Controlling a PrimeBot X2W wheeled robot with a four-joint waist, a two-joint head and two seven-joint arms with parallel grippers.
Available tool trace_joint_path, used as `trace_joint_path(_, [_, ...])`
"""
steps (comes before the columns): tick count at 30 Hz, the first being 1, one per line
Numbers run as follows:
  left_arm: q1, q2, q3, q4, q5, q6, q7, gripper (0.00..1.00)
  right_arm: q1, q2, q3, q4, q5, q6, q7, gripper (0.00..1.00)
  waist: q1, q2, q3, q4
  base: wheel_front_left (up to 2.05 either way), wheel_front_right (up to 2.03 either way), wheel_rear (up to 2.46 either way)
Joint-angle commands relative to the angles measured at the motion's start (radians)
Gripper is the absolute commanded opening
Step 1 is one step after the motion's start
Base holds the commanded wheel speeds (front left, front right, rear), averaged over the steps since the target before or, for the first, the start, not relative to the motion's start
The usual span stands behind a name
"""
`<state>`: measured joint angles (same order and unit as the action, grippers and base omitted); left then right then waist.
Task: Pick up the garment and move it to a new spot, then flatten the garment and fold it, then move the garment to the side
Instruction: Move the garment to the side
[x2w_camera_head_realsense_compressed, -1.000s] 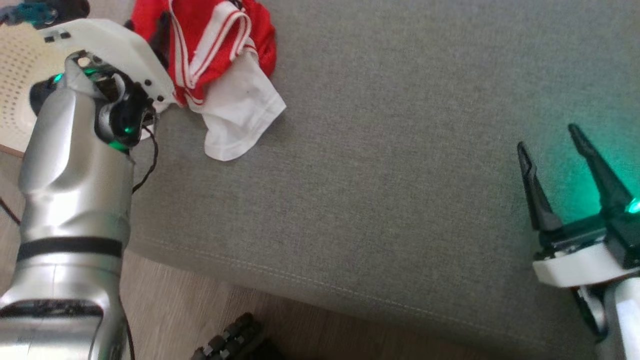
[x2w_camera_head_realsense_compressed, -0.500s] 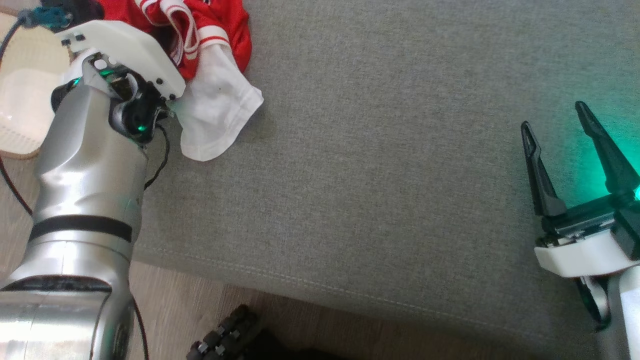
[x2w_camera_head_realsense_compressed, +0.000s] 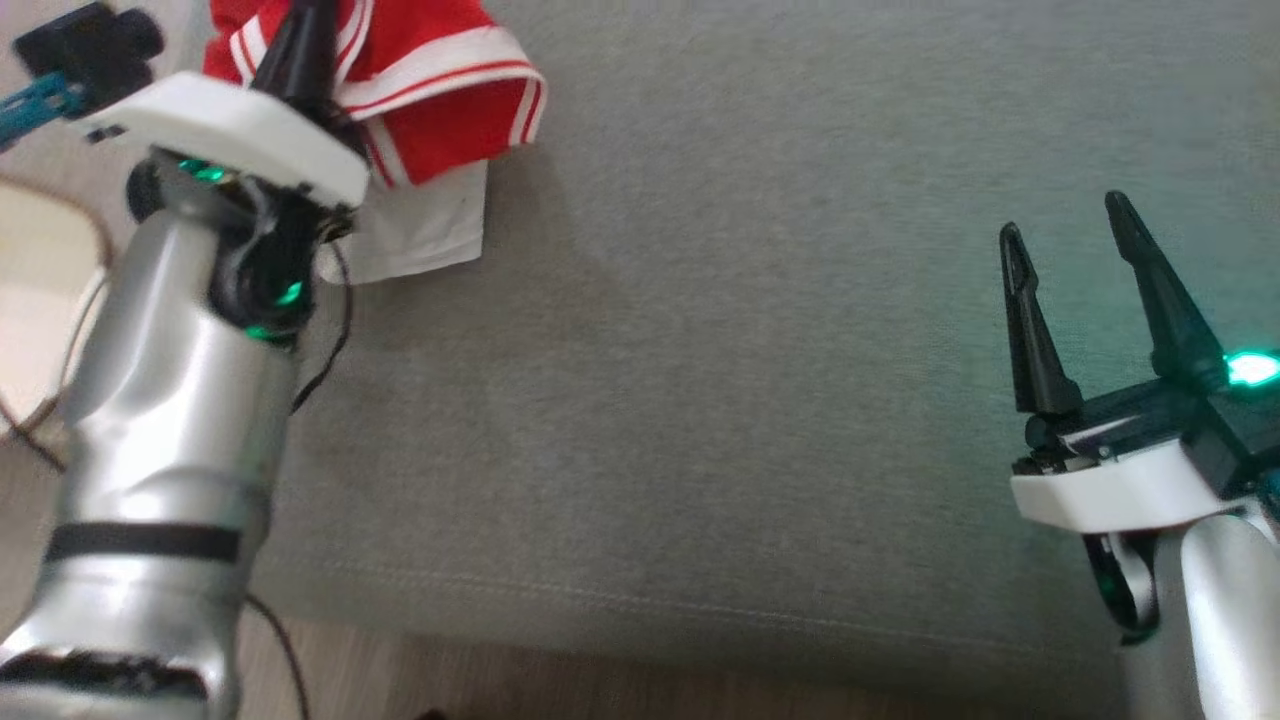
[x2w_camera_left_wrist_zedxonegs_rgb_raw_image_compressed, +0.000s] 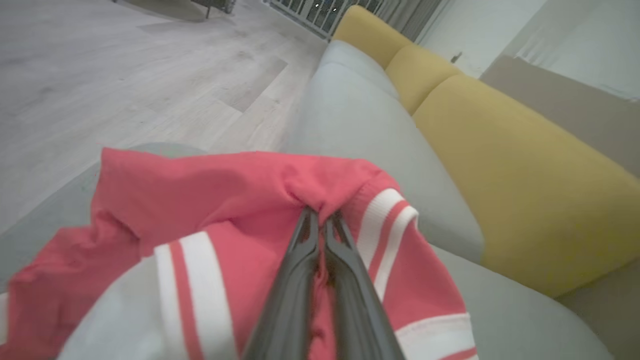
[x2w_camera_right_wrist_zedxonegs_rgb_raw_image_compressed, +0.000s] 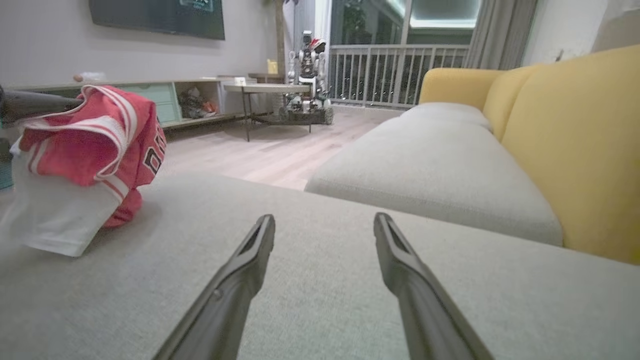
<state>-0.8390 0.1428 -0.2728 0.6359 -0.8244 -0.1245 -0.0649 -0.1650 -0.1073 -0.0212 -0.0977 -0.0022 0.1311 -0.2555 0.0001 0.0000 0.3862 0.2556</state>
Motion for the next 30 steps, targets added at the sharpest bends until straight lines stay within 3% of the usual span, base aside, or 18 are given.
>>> trace_joint_path(1, [-0.005, 0.081, 0.021, -0.098, -0.034, -0.006, 0.020, 0.00, -0.013, 0.014, 0.026, -0.039, 0.007, 0.000, -0.006, 1.00, -0.0001, 0.0000, -0.070, -0.081, 0.00, 0.00, 0.00])
trace_joint_path(8, [0.054, 0.122, 0.023, -0.348, -0.117, -0.001, 0.103, 0.00, -0.019, 0.044, 0.037, -0.069, 0.017, 0.000, -0.006, 1.00, -0.0001, 0.0000, -0.110, -0.199, 0.00, 0.00, 0.00])
trace_joint_path(16, [0.107, 0.068, -0.026, -0.585, -0.140, 0.081, 0.176, 0.00, -0.049, 0.056, 0.065, -0.104, 0.002, 0.000, -0.006, 1.00, -0.0001, 0.0000, -0.090, -0.367, 0.00, 0.00, 0.00])
trace_joint_path(22, [0.115, -0.018, -0.095, -0.558, -0.125, 0.115, 0.166, 0.00, -0.067, 0.057, 0.073, -0.121, 0.022, 0.000, -0.006, 1.00, -0.0001, 0.0000, -0.048, -0.457, 0.00, 0.00, 0.00])
trace_joint_path(30, [0.128, -0.079, -0.184, -0.342, -0.100, 0.133, 0.081, 0.00, -0.078, 0.057, 0.071, -0.136, 0.057, 0.000, -0.006, 1.00, -0.0001, 0.0000, 0.021, -0.520, 0.00, 0.00, 0.00])
